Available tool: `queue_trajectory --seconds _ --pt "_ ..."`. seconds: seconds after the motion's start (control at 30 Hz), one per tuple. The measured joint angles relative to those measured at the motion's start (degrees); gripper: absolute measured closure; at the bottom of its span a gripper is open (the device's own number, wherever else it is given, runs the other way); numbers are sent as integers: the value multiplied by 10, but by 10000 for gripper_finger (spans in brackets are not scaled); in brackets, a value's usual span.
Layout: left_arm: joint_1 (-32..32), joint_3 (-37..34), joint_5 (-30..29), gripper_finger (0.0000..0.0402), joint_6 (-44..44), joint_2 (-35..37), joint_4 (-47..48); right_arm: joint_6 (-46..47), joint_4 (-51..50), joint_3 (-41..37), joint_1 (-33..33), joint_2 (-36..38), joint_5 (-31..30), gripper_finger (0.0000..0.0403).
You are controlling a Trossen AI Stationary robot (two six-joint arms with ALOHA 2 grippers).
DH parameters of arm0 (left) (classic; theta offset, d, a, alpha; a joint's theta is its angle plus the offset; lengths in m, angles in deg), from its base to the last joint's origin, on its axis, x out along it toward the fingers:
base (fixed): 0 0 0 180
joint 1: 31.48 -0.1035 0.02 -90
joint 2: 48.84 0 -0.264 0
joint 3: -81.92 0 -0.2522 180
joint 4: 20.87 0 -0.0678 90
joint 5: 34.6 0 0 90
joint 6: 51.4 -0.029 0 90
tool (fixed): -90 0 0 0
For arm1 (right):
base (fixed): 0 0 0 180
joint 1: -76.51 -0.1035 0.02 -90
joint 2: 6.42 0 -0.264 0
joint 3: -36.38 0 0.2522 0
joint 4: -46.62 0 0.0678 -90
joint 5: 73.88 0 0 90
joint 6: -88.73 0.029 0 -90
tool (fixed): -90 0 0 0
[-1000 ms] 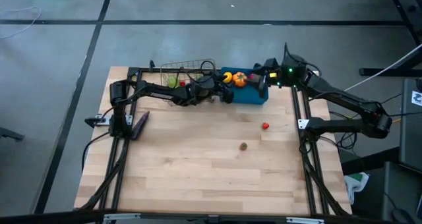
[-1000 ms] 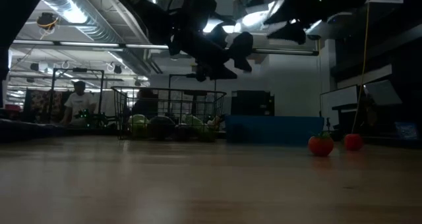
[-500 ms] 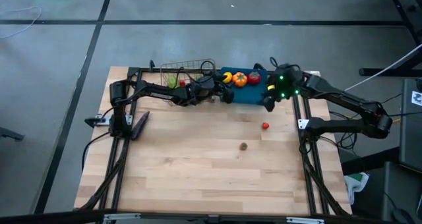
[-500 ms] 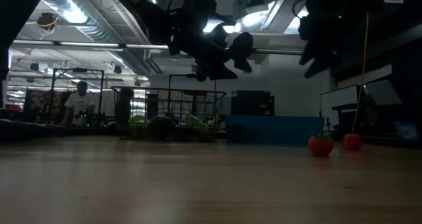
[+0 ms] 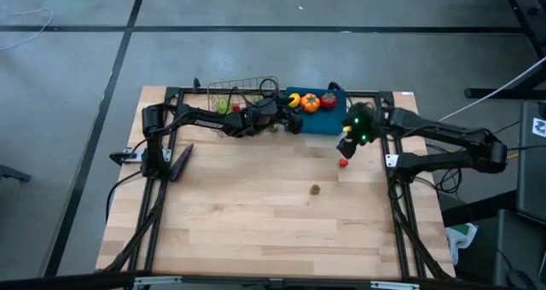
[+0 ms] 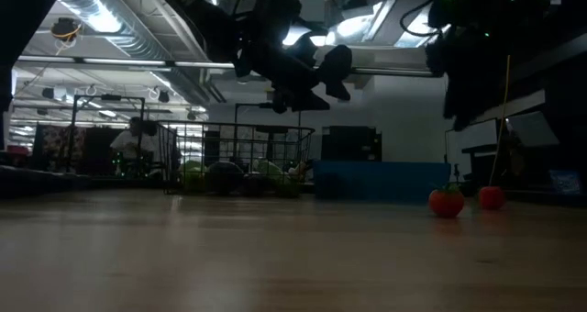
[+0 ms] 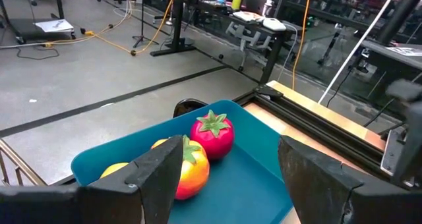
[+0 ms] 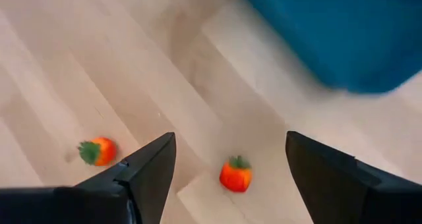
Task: Sort produce into baskets
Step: Put the top small tomato in the blue bin
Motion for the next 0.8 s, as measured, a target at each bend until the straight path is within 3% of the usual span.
queue_trajectory --seconds 0.4,0.8 --pt "0 0 0 158 0 0 0 141 34 -103 -114 0 -70 118" --pt "0 0 0 158 0 0 0 208 111 -176 -161 0 -116 118"
